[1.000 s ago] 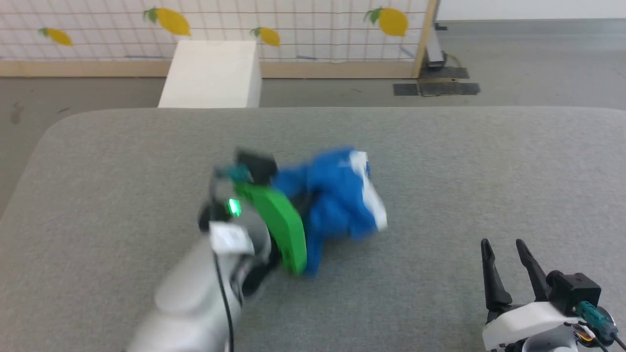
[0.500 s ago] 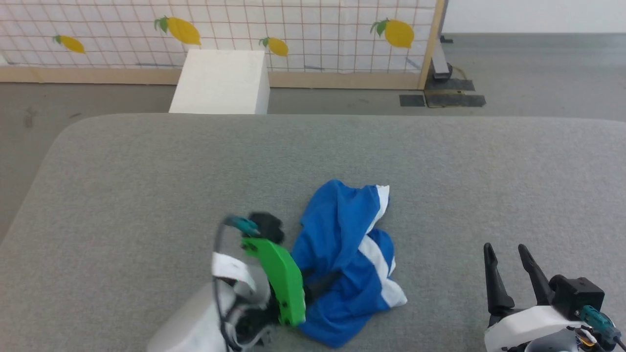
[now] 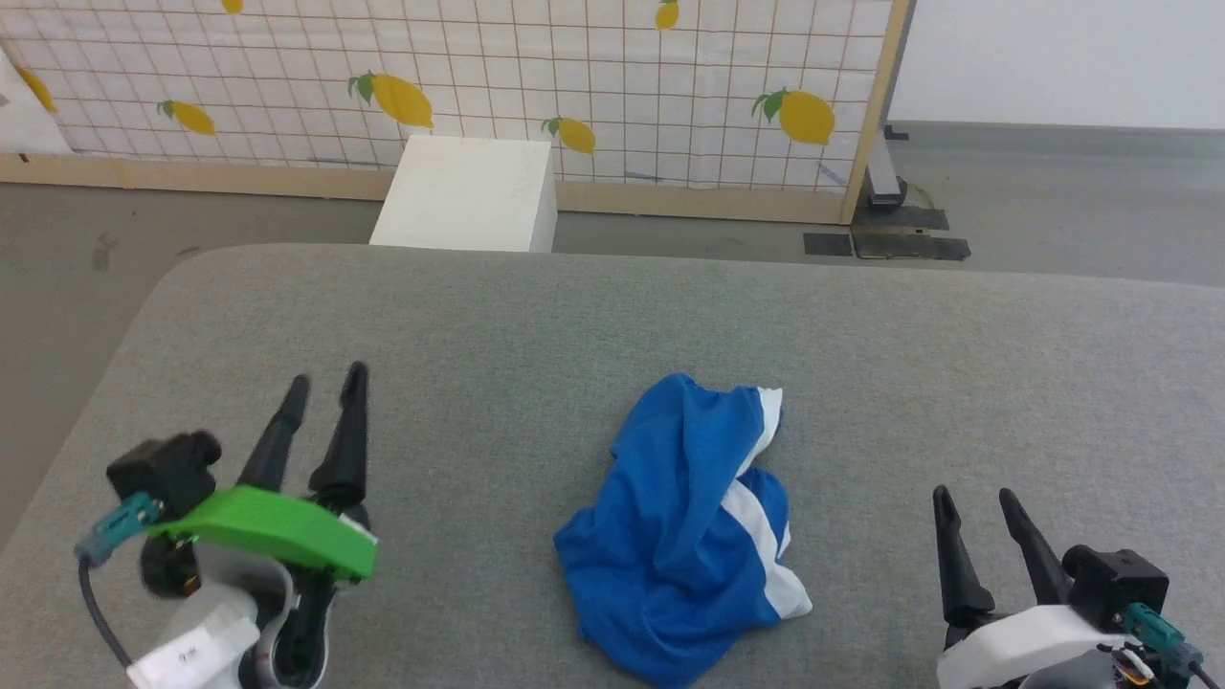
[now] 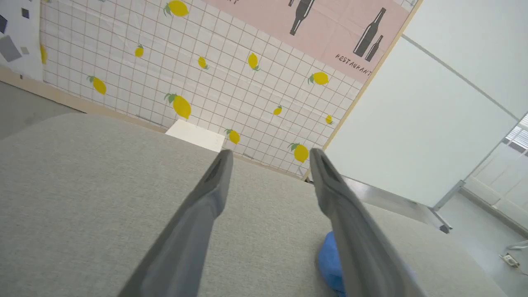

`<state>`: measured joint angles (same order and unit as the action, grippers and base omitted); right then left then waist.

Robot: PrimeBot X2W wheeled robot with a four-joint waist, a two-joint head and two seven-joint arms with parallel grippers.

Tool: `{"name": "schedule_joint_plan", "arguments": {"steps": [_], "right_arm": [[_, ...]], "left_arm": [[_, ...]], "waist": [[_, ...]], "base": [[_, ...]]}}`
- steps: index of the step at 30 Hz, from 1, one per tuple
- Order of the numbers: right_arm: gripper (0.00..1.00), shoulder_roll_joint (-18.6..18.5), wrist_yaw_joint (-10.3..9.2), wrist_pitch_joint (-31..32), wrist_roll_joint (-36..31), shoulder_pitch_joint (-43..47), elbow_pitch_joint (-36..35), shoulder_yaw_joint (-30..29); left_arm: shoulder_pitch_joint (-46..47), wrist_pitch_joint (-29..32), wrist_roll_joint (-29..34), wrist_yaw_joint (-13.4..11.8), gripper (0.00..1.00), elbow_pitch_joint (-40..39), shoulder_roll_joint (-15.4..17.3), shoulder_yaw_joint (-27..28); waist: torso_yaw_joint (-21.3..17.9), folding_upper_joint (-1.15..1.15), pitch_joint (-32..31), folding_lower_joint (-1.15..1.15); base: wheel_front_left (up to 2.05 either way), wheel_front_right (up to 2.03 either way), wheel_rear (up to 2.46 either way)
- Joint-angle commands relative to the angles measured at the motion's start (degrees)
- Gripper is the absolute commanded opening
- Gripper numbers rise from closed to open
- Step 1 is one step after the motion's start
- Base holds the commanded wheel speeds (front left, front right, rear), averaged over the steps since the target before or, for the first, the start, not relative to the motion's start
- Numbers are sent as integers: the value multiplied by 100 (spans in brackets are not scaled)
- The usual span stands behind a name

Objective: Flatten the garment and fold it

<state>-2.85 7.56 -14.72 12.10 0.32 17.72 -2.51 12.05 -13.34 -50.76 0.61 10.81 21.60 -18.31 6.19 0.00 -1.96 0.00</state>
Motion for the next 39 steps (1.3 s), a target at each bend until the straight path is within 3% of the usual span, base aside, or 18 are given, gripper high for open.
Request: {"name": "schedule_joint_plan", "arguments": {"steps": [1,6,14,15,23,27,32,38,39], "right_arm": [[100,-3,-8,-28,43,103,52,13],[100,-3,-8,39,55,67,194,74],[100,-3,-8,995,-13,-545,300,-58],[100,-3,-8,1668,-153,-1101,397,-97],[100,-3,-8,4113,-826,-2765,1151,342],[100,-3,-8,4880,-1305,-3330,1534,461],[100,-3,-8,5231,-1674,-3533,1947,355],[100,-3,-8,5069,-1613,-3416,2296,465],[61,-3,-8,5034,-1586,-3408,2329,487]], "left_arm": [[-212,-107,322,-119,100,-5,24,95],[-716,-162,1492,-381,100,-325,-173,623],[-1378,-164,2458,-243,100,-650,-826,1045],[-1426,-165,2636,-124,100,-678,-1020,1191],[-1200,-165,2973,292,100,-636,-1370,1392],[-984,-165,3060,456,100,-578,-1529,1397],[-768,-165,3100,582,100,-475,-1668,1393],[-691,-165,3139,655,100,-381,-1750,1426],[-692,-165,3136,660,100,-362,-1757,1432]], "waist": [[53,0,-28,0],[145,0,-33,0],[332,0,112,0],[410,0,266,0],[752,0,793,0],[980,0,1072,0],[1186,0,1289,0],[1237,0,1341,0],[1225,0,1332,0]], "base": [[0,0,0],[0,0,0],[0,0,0],[0,0,0],[0,0,0],[0,0,0],[0,0,0],[0,0,0],[0,0,0]]}}
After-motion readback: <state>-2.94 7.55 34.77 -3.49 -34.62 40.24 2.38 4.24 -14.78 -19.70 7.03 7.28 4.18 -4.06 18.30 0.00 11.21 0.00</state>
